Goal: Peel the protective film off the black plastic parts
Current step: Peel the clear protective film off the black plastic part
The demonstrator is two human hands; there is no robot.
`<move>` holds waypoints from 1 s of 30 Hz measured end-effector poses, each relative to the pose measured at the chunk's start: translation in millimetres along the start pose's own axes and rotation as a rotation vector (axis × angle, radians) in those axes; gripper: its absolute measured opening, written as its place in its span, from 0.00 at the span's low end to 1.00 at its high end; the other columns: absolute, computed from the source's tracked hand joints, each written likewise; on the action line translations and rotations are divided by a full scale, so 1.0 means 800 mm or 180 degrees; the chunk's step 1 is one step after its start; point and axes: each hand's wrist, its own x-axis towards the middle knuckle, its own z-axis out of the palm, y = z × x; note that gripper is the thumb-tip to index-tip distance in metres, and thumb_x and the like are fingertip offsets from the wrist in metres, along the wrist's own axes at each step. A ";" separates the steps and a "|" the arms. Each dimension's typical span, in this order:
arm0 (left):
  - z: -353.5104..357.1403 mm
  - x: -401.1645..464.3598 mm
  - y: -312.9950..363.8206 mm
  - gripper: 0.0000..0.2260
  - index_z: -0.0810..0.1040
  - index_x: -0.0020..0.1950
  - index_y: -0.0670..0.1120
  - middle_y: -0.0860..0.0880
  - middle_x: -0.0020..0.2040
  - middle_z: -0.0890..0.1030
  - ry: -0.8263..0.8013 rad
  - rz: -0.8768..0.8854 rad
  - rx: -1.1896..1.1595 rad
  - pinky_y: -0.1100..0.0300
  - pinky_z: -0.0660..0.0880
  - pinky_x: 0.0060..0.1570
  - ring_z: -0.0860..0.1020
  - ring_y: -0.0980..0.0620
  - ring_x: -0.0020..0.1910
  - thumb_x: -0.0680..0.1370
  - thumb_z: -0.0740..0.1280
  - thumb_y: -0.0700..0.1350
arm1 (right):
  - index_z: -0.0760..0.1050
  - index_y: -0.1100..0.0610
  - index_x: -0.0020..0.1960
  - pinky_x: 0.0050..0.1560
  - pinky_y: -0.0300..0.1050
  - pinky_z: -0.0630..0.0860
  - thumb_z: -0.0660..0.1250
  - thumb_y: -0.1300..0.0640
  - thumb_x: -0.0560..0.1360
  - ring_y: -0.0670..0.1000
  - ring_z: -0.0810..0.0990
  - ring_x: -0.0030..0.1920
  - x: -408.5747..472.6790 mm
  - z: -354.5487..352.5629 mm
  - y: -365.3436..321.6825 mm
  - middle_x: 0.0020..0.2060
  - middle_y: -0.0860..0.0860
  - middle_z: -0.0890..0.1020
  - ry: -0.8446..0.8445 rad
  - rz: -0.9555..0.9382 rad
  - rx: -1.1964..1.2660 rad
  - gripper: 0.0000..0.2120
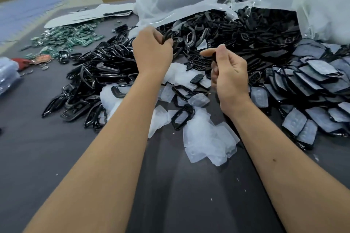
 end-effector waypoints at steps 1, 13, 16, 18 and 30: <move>-0.007 -0.012 0.002 0.16 0.69 0.36 0.49 0.57 0.34 0.71 0.0067 -0.0018 -0.0108 0.73 0.67 0.37 0.71 0.59 0.34 0.77 0.73 0.46 | 0.84 0.57 0.52 0.27 0.41 0.56 0.55 0.49 0.88 0.51 0.55 0.30 0.000 0.000 -0.001 0.31 0.52 0.63 -0.0151 0.0204 0.0331 0.21; -0.036 -0.101 -0.022 0.26 0.62 0.33 0.41 0.34 0.31 0.69 0.0158 -0.0425 -0.1780 0.44 0.69 0.32 0.71 0.36 0.26 0.81 0.69 0.54 | 0.81 0.55 0.48 0.30 0.40 0.73 0.75 0.64 0.76 0.48 0.77 0.31 -0.009 0.002 -0.002 0.35 0.52 0.82 -0.0382 0.0228 -0.0075 0.06; -0.034 -0.102 -0.027 0.21 0.70 0.33 0.41 0.40 0.28 0.76 0.0135 -0.0440 -0.1676 0.51 0.73 0.33 0.77 0.50 0.23 0.80 0.71 0.51 | 0.82 0.56 0.44 0.30 0.40 0.73 0.76 0.63 0.75 0.48 0.77 0.31 -0.010 0.005 -0.002 0.32 0.49 0.81 -0.0373 0.0250 -0.0154 0.05; -0.032 -0.102 -0.027 0.17 0.74 0.38 0.37 0.36 0.32 0.80 0.0042 -0.0465 -0.1697 0.55 0.75 0.33 0.80 0.51 0.25 0.79 0.73 0.47 | 0.80 0.60 0.45 0.32 0.41 0.76 0.74 0.66 0.76 0.51 0.83 0.35 -0.011 0.005 -0.004 0.35 0.54 0.84 -0.0411 0.0323 -0.0076 0.04; -0.022 -0.104 -0.018 0.12 0.79 0.48 0.39 0.47 0.36 0.85 -0.0314 -0.0296 -0.1746 0.60 0.71 0.24 0.78 0.48 0.22 0.84 0.65 0.47 | 0.79 0.66 0.50 0.31 0.41 0.74 0.72 0.67 0.78 0.52 0.79 0.34 -0.013 0.003 -0.005 0.38 0.57 0.85 -0.0815 0.0225 -0.0053 0.03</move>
